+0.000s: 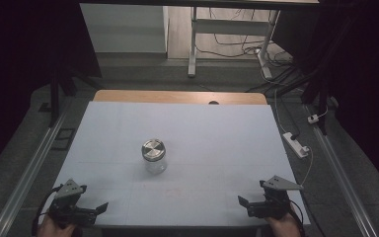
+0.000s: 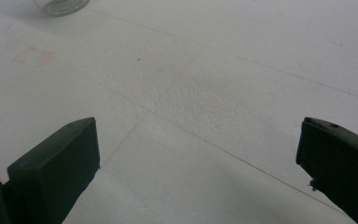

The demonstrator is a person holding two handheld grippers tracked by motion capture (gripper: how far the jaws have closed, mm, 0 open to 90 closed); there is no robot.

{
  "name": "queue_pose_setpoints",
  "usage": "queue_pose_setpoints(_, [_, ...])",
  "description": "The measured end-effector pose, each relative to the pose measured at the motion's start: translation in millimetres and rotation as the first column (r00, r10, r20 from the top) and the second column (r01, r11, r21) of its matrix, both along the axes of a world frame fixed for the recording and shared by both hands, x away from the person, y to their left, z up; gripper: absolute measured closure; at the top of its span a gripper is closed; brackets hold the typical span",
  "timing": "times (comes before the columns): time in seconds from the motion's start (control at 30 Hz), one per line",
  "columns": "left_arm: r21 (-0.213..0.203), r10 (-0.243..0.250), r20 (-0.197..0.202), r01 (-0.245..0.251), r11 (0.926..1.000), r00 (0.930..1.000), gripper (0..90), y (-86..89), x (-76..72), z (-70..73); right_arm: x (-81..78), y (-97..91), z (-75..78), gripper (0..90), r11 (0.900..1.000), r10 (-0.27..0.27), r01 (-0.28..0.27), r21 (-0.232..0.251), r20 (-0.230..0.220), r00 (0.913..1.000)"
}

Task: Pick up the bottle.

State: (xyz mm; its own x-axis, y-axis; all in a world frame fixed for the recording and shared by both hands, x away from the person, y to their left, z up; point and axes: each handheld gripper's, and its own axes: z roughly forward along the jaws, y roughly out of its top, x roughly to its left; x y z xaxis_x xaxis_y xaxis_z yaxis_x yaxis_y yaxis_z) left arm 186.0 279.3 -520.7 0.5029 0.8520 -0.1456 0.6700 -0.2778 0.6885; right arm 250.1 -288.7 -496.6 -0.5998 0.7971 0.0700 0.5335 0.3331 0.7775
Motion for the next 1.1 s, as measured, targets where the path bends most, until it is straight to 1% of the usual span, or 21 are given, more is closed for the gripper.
queue_pose_setpoints(0.07, [0.013,0.001,0.013,-0.002,0.9999,0.9999,0.0,-1.4,-0.1,2.2,0.0,0.0,-0.1,0.0,1.0000,0.001,-0.001,0.002,0.000,1.0000])
queue_pose_setpoints(0.13, [0.011,-0.004,0.023,0.004,0.9999,0.9997,0.0,-2.1,-0.2,3.5,0.0,-0.2,0.1,0.0,1.0000,0.003,-0.003,0.001,0.000,1.0000])
queue_pose_setpoints(0.27, [0.015,-0.013,0.029,0.012,0.9998,0.9995,0.0,-2.7,0.9,3.5,0.0,-0.1,0.0,0.0,1.0000,0.007,-0.007,0.003,0.001,1.0000])
queue_pose_setpoints(0.47, [0.004,-0.018,0.035,0.018,0.9998,0.9992,0.0,-4.1,2.3,3.9,0.1,-0.3,0.0,0.0,0.9999,0.011,-0.011,0.005,0.003,0.9999])
queue_pose_setpoints(0.6, [0.009,-0.025,0.040,0.025,0.9996,0.9989,0.0,-6.0,3.8,4.6,0.4,0.1,-0.1,0.0,0.9999,0.011,-0.011,0.005,0.003,0.9999])
queue_pose_setpoints(0.67, [0.005,-0.026,0.038,0.026,0.9996,0.9989,0.0,-6.4,4.2,5.0,0.4,0.2,0.0,0.0,0.9999,0.012,-0.012,0.004,0.002,0.9999])
queue_pose_setpoints(0.9, [0.002,-0.053,0.059,0.053,0.9986,0.9968,0.0,-8.8,8.8,7.1,0.2,0.1,0.1,0.0,0.9999,0.010,-0.010,0.005,0.004,0.9999])
queue_pose_setpoints(1.1, [-0.013,-0.083,0.062,0.084,0.9964,0.9946,0.0,-9.8,15.2,6.3,0.4,0.3,0.0,0.0,0.9999,0.010,-0.010,0.002,0.003,0.9999])
